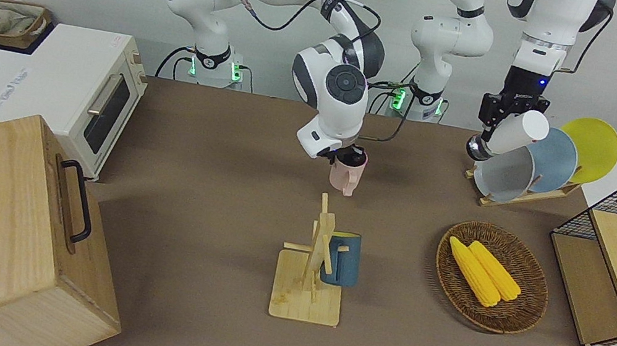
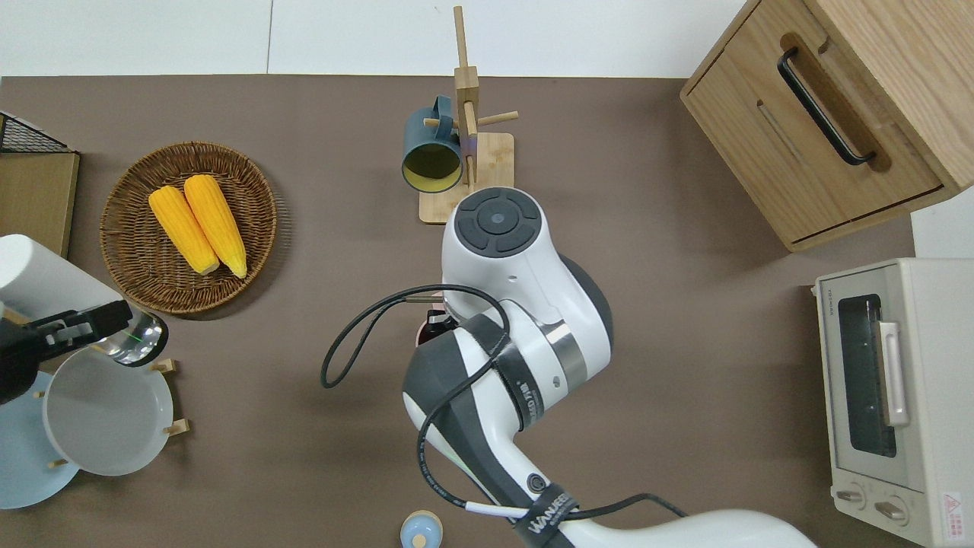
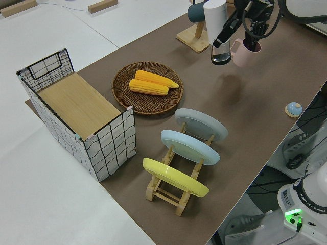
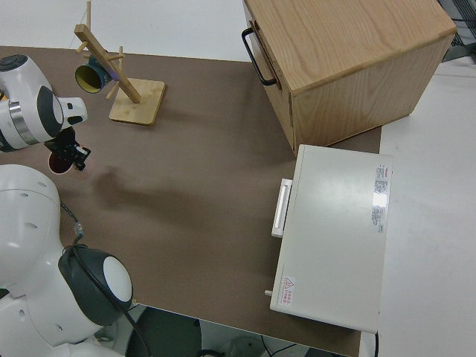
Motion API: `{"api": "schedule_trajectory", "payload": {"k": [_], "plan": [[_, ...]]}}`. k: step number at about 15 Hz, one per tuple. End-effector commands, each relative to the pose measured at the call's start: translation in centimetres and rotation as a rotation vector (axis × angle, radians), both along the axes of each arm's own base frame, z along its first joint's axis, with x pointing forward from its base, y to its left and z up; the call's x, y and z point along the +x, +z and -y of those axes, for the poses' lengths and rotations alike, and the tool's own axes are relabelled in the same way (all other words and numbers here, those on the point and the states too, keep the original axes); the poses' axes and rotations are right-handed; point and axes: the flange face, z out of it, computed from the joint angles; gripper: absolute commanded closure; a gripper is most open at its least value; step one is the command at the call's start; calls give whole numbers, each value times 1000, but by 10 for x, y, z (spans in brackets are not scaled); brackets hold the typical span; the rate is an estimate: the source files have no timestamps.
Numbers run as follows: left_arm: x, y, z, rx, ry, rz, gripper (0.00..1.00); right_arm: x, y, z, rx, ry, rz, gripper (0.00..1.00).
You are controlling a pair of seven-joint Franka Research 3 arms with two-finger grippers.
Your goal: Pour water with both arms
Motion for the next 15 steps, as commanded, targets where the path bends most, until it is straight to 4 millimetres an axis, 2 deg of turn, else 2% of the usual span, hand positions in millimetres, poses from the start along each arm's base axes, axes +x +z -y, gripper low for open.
{"api": "schedule_trajectory", "payload": {"k": [1,3,6,9,10,13,14,15], "plan": [[-19,2,10,33,-10,-5,1000,5,-8,-18,59,-119,-35,1000],[-25,-2,14,31,-18,-10,1000,-1,-23,-37,82,-183,-51,1000],[-29,-6,20,35,-43,-11,1000,3,-38,-49,111,-242,-44,1000],[-30,-8,30,28,-71,-10,1000,8,-42,-55,146,-279,-48,1000],[-31,-15,36,28,-85,-19,1000,9,-44,-56,154,-286,-50,1000],[-32,-18,41,28,-95,-18,1000,10,-44,-55,158,-291,-48,1000],[-32,-19,40,27,-95,-19,1000,12,-43,-55,168,-298,-37,984],[-32,-18,40,26,-94,-18,1000,15,-42,-54,178,-307,-24,866]]}}
